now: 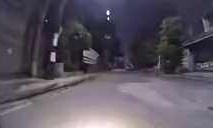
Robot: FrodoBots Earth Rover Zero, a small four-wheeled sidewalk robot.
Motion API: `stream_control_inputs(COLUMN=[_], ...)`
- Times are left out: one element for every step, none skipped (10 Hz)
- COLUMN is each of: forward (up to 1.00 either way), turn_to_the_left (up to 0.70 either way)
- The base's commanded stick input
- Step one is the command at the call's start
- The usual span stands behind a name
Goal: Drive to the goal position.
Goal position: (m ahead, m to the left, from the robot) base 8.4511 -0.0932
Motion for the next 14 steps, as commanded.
stream_control_inputs(forward=[1.00,1.00,1.00,1.00,1.00,1.00,1.00,1.00,1.00,1.00,1.00,1.00,1.00,1.00], turn_to_the_left=[0.00,0.00,0.00,0.00,0.00,-0.23,-0.39,-0.40,-0.40,-0.40,-0.40,-0.40,-0.39,-0.24])
